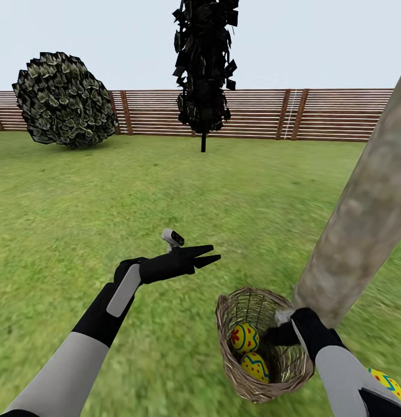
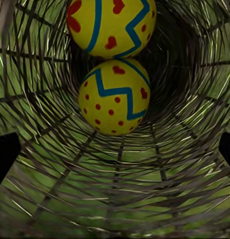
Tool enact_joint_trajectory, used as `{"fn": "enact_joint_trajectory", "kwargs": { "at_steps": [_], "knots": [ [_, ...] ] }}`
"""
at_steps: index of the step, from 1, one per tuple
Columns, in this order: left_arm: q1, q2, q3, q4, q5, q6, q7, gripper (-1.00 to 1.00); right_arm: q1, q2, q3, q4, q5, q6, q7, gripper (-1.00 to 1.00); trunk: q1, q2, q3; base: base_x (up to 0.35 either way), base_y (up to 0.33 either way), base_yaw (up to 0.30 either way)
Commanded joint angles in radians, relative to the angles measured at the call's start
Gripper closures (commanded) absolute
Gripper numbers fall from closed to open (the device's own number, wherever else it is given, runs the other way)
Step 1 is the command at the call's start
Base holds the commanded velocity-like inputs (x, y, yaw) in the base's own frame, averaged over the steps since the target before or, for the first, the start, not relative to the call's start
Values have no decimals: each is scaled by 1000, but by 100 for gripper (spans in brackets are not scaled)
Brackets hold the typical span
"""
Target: Take the three Easter eggs out of the wicker basket on the lawn in the garden, then place them on the lawn next to a single tree (choose any tree) so that all three eggs are next to the same tree and none are left in the basket.
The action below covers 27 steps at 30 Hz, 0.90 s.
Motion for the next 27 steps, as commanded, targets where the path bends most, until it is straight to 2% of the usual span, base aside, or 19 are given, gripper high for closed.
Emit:
{"fn": "enact_joint_trajectory", "kwargs": {
  "at_steps": [1,4,10,18,27],
  "knots": [
    [-1,0,0,1,2,4,-2,-100,-1,1,-7,-1,10,29,9,-100,0,0,-1,0,0,0],
    [-1,-1,0,1,2,4,-3,-100,-1,1,-7,-1,8,68,12,-100,0,0,-1,80,0,0],
    [-1,-2,0,1,1,4,-1,-100,-1,1,-8,-1,5,86,16,-100,0,0,-1,277,0,0],
    [-1,-2,-1,1,-1,3,-1,-100,-1,1,-10,0,1,111,22,-100,0,0,-1,43,0,0],
    [-1,-3,-2,1,-1,3,-1,-100,-1,-1,-18,2,-12,136,24,-100,34,-63,-29,1,0,0]
  ]
}}
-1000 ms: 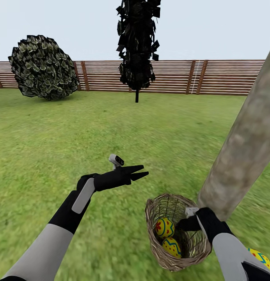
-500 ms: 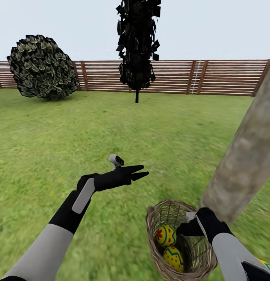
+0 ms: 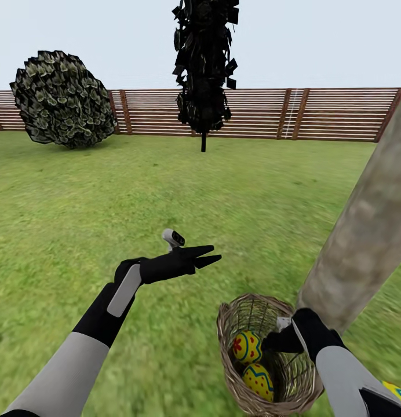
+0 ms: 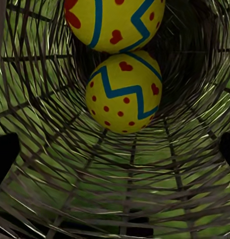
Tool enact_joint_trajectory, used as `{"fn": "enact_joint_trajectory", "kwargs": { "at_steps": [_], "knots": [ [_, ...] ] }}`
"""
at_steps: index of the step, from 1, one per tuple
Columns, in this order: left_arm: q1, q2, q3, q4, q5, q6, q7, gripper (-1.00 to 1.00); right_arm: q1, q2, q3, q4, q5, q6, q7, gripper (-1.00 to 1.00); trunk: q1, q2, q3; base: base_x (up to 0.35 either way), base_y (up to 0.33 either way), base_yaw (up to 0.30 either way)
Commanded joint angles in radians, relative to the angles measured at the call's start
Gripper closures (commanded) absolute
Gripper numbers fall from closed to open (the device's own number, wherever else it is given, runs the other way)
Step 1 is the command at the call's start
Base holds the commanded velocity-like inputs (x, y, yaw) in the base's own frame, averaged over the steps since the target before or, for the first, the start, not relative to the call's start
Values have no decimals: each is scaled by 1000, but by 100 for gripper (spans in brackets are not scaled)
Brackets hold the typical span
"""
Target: Take the three Easter eggs out of the wicker basket on the lawn in the garden, then place them on the lawn next to a single tree (choose any tree) so that all three eggs are next to the same tree and none are left in the basket.
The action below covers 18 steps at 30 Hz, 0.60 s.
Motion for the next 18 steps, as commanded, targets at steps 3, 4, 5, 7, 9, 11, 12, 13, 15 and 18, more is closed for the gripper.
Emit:
{"fn": "enact_joint_trajectory", "kwargs": {
  "at_steps": [3,4,5,7,9,11,12,13,15,18],
  "knots": [
    [-1,0,0,0,2,4,-2,-100,-1,0,-9,-1,-3,2,8,-100,11,-22,-10,0,0,0],
    [-1,0,0,0,2,4,-2,-100,-1,0,-9,-1,-13,1,8,-100,15,-29,-13,0,0,0],
    [-1,0,-1,0,3,5,-2,-100,-1,-1,-9,-1,-27,-1,8,-100,19,-36,-17,0,0,0],
    [-1,0,-2,0,2,5,-2,-100,-1,-4,-9,-1,-38,-3,8,-100,27,-50,-23,0,0,0],
    [-1,0,-2,0,2,5,-2,-100,-1,-3,-9,-1,-48,-6,7,-100,34,-64,-29,0,0,0],
    [-1,0,-2,0,3,5,-2,-100,-1,-3,-9,-1,-52,-8,7,-100,42,-78,-35,0,0,0],
    [-1,0,-2,0,3,5,-2,-100,-1,-4,-8,-1,-53,-9,7,-100,46,-85,-39,0,0,0],
    [-1,0,-2,0,3,5,-2,-100,-1,-6,-9,-3,-53,-10,6,-100,50,-92,-42,0,0,0],
    [-1,1,-2,0,3,5,-2,-100,-1,-6,-9,-4,-52,-11,5,-100,57,-106,-48,0,0,0],
    [-1,0,-2,0,3,5,-2,-100,-1,-6,-9,-5,-50,-11,2,-100,69,-127,-57,0,0,0]
  ]
}}
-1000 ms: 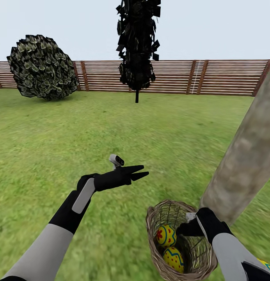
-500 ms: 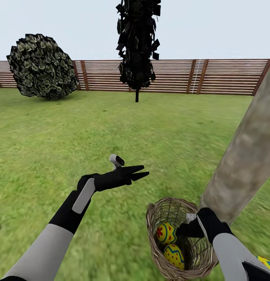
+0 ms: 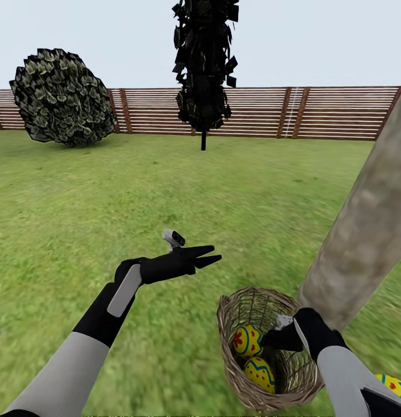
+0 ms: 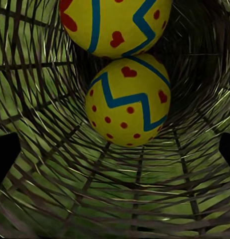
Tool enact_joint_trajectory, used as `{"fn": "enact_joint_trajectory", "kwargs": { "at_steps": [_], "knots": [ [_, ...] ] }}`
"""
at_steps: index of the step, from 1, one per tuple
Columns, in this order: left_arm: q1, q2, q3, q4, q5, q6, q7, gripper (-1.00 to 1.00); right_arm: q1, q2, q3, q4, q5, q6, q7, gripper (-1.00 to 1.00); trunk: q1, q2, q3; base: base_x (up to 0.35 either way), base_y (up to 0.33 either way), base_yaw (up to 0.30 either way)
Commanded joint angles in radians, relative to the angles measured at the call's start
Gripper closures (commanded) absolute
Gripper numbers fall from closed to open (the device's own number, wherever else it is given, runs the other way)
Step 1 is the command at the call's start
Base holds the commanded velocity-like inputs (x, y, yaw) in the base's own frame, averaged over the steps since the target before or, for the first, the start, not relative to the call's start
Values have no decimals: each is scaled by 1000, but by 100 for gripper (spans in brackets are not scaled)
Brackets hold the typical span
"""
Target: Take the three Easter eggs out of the wicker basket on the lawn in the garden, then place them on the lawn next to a single tree (choose any tree) so that all three eggs are next to the same tree and none are left in the basket.
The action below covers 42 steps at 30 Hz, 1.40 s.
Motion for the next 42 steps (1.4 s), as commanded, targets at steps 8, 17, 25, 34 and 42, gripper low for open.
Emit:
{"fn": "enact_joint_trajectory", "kwargs": {
  "at_steps": [8,17,25,34,42],
  "knots": [
    [-1,-1,0,0,1,5,-2,-100,-10,10,-4,1,8,14,-66,-100,31,-57,-26,0,0,0],
    [-1,-2,0,0,1,5,-2,-100,-131,31,-5,198,-12,7,-230,-100,65,-120,-54,0,0,0],
    [-1,-5,0,1,-1,4,-2,-100,-139,30,-6,211,-92,10,-245,-100,70,-124,-85,0,0,0],
    [-1,-5,0,1,-2,4,-1,-100,-139,26,-6,200,-89,6,-245,-100,74,-126,-120,0,0,0],
    [-1,-5,0,2,-2,4,0,-100,-165,22,-6,199,-89,7,-245,-100,78,-128,-151,0,0,0]
  ]
}}
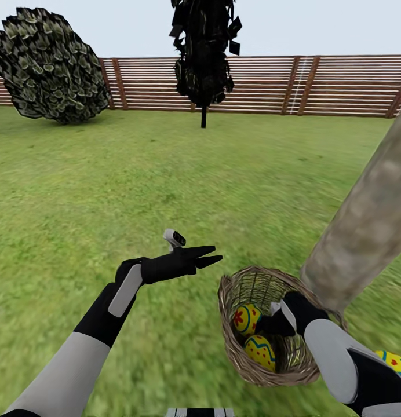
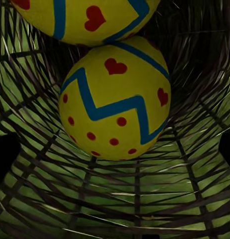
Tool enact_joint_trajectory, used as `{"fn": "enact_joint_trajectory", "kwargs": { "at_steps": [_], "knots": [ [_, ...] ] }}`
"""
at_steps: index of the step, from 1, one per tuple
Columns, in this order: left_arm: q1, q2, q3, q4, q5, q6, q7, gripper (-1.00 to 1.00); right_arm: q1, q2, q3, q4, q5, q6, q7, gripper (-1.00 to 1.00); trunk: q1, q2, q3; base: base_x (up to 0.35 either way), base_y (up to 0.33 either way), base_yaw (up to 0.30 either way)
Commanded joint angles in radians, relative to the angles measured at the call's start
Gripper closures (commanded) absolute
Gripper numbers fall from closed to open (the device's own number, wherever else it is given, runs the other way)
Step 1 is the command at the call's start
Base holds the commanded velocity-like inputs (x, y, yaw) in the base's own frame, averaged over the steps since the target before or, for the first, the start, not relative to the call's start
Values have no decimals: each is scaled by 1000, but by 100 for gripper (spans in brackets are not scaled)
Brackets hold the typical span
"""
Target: Take the three Easter eggs out of the wicker basket on the lawn in the garden, then place them on the lawn next to a single tree (choose any tree) so that all three eggs are next to the same tree and none are left in the basket.
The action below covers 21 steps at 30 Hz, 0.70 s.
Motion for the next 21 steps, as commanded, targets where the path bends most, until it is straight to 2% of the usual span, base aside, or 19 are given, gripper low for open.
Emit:
{"fn": "enact_joint_trajectory", "kwargs": {
  "at_steps": [1,18,21],
  "knots": [
    [-1,0,0,0,2,5,-2,-100,-1,0,-7,-1,11,4,7,-100,0,-1,-5,0,0,0],
    [-1,0,0,1,1,5,-2,-100,-5,1,-7,-3,14,0,7,-100,8,-5,-71,0,0,0],
    [15,4,17,-2,14,-11,-4,-100,-22,-6,-23,-5,-3,17,13,-100,8,-5,-70,0,0,0]
  ]
}}
